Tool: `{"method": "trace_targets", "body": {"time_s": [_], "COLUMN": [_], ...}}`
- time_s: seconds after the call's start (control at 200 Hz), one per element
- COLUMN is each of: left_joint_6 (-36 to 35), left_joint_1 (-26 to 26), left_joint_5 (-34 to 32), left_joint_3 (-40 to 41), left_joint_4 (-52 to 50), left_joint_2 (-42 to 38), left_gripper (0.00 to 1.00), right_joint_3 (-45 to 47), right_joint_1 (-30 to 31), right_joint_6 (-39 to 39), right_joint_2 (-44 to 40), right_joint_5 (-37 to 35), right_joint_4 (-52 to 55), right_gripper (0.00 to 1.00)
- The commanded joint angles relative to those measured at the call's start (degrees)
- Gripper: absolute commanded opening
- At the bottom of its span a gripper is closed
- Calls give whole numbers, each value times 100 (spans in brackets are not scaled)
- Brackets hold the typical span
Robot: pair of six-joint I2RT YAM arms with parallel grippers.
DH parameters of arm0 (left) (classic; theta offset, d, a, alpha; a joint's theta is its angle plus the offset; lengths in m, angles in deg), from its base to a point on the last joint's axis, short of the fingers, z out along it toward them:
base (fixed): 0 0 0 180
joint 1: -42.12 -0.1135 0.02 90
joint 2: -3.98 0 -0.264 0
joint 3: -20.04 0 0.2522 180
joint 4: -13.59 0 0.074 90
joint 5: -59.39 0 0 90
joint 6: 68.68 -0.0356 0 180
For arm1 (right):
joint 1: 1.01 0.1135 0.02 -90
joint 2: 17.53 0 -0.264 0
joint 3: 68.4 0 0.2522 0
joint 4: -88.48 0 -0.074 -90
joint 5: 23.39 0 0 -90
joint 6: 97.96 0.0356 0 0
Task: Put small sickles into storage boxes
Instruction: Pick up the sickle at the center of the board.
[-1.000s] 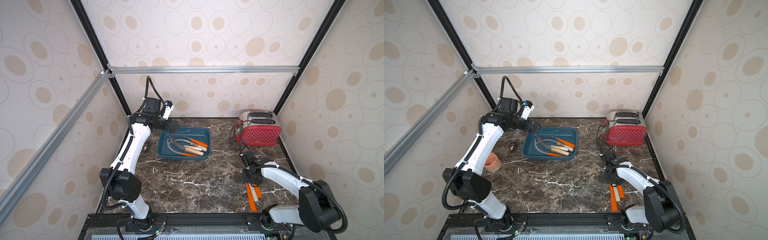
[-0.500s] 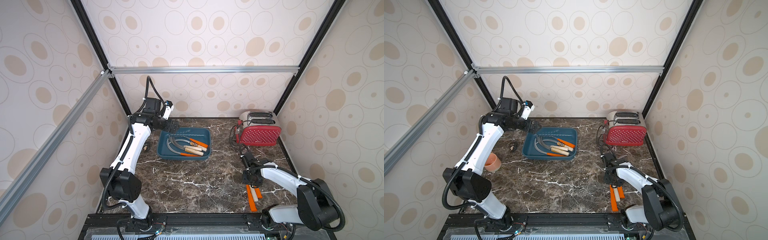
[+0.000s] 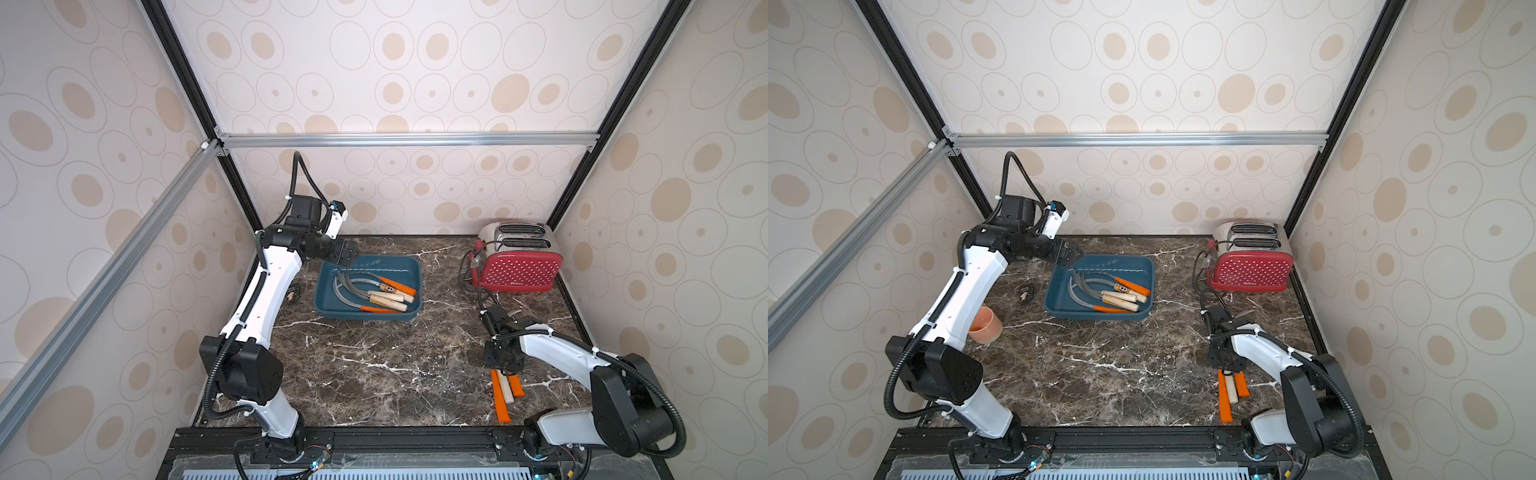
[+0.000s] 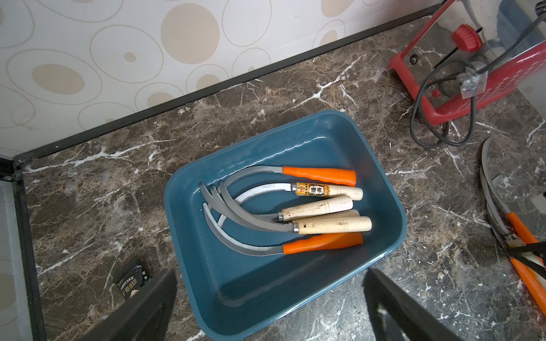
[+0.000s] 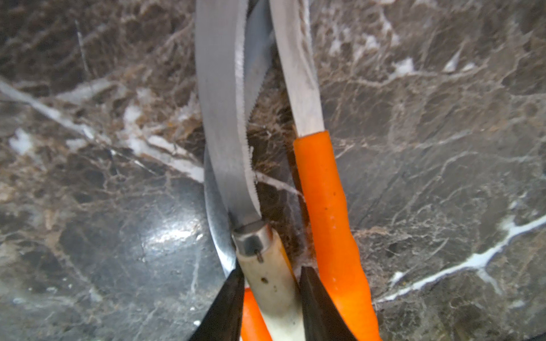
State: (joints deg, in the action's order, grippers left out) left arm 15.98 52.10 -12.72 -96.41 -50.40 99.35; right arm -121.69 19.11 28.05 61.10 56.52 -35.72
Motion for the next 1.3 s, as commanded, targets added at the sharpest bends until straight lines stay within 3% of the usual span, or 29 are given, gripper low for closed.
{"method": "trace_targets", "body": {"time_s": [0.0, 0.891, 1.297], "left_joint_6": [-12, -44, -83], "left_joint_1": [21, 24, 16], "left_joint_5": [-2, -88, -136], "left_joint_3": [-119, -151, -119], "left_joint_4": [-30, 7, 5], "left_joint_2": [-38, -98, -146], "left_gripper": [99, 99, 99], "right_joint_3": [17, -609, -665], "right_joint_1": [-29, -28, -28], "right_joint_6": [21, -214, -188], "right_joint_2": [76, 980, 1095], "right_joint_5": [103, 564, 566], "right_joint_4": [-16, -498, -403], "right_gripper": [34, 24, 27]}}
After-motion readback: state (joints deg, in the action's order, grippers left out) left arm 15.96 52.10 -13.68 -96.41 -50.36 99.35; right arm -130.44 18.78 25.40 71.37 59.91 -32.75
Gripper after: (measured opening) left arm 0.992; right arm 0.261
